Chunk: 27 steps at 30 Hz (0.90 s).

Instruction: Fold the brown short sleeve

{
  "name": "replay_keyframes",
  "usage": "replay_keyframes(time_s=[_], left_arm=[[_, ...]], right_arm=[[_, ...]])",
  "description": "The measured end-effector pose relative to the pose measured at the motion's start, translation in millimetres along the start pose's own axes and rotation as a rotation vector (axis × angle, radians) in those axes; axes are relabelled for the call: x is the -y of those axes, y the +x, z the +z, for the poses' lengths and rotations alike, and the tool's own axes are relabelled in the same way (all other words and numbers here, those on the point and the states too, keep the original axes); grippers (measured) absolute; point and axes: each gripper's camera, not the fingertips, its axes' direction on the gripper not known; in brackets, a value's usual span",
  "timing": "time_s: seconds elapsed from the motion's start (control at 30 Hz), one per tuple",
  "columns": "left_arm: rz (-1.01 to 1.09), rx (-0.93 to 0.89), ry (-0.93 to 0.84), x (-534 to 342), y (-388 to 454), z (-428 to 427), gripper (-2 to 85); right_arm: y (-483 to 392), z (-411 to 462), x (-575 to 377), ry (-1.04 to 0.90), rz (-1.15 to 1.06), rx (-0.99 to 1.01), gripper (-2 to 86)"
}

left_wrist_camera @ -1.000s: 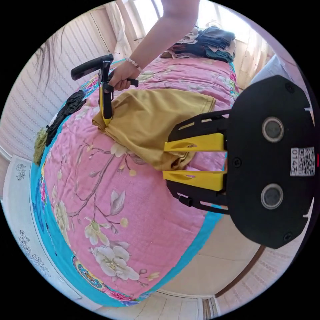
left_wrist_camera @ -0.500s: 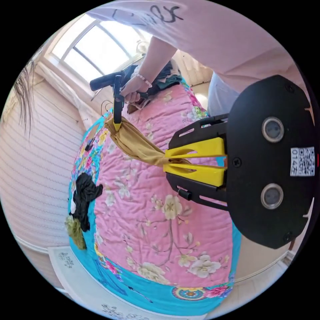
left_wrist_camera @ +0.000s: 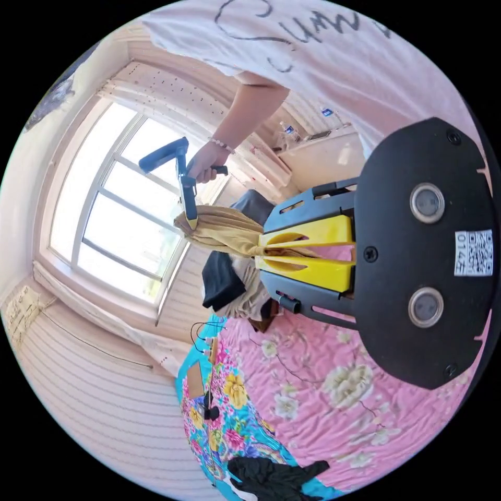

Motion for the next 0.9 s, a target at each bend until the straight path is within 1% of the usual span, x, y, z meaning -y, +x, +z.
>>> replay_keyframes(time_s=[0.1,0.17,0.23,0.27,0.3,0.33,0.37,0.4,0.5,0.57,0.6,0.63,0.67,0.7,0.73,0.77,0.83,0.9], left_arm=[[-0.044,0.010,0.056,56.0,-3.1,63.9,3.2],[-0.156,0.039,0.038,101.0,-27.5,132.4,5.7],[-0.172,0.153,-0.006,119.2,-38.1,172.4,6.2],[-0.200,0.235,-0.037,123.1,-41.7,189.2,6.4],[-0.215,0.257,-0.052,123.4,-42.0,194.4,6.4],[-0.236,0.278,-0.073,120.9,-38.4,198.4,7.0],[-0.242,0.303,-0.072,114.2,-29.2,196.2,7.7],[-0.244,0.317,-0.081,105.9,-17.4,191.7,8.5],[-0.260,0.371,-0.108,89.4,8.8,177.0,10.6],[-0.233,0.446,-0.133,78.7,40.7,154.1,11.6],[-0.221,0.515,-0.149,74.1,56.7,141.2,12.3],[-0.217,0.547,-0.157,71.9,64.0,134.6,12.7],[-0.214,0.608,-0.180,67.6,76.3,121.9,13.9],[-0.223,0.639,-0.187,65.5,81.2,115.3,14.6],[-0.240,0.685,-0.192,60.7,89.6,101.3,16.3],[-0.260,0.702,-0.178,54.9,96.4,86.6,18.2],[-0.276,0.707,-0.152,44.5,105.5,65.2,21.8],[-0.292,0.753,-0.126,32.0,114.6,45.0,24.0]], right_arm=[[66.9,-15.9,30.5,-0.014,-0.004,-0.110,6.0],[114.8,0.6,55.5,-0.031,0.024,-0.169,7.8],[180.4,43.4,75.4,-0.075,0.120,-0.211,9.5],[194.5,54.5,75.9,-0.106,0.145,-0.214,9.9],[216.7,69.5,70.8,-0.158,0.198,-0.187,10.7],[226.6,70.5,57.7,-0.151,0.230,-0.093,11.8],[225.8,66.3,48.3,-0.122,0.216,-0.033,12.0],[217.8,55.5,24.7,-0.070,0.192,0.020,12.3],[178.9,37.3,-45.3,0.038,0.196,0.008,14.1],[143.2,37.7,-75.5,0.024,0.178,0.032,16.2],[114.2,38.2,-90.7,0.002,0.154,0.052,17.7],[82.6,36.3,-103.6,-0.007,0.130,0.072,19.1],[66.0,34.4,-109.0,-0.003,0.118,0.084,20.2],[31.2,29.9,-117.6,0.007,0.085,0.104,22.4],[-3.7,26.0,-123.0,0.010,0.055,0.122,27.5],[-20.7,24.6,-124.8,0.010,0.046,0.130,30.0],[-86.4,22.6,-126.8,-0.021,0.023,0.173,37.1],[-134.2,21.6,-127.6,-0.048,-0.006,0.222,38.8]])
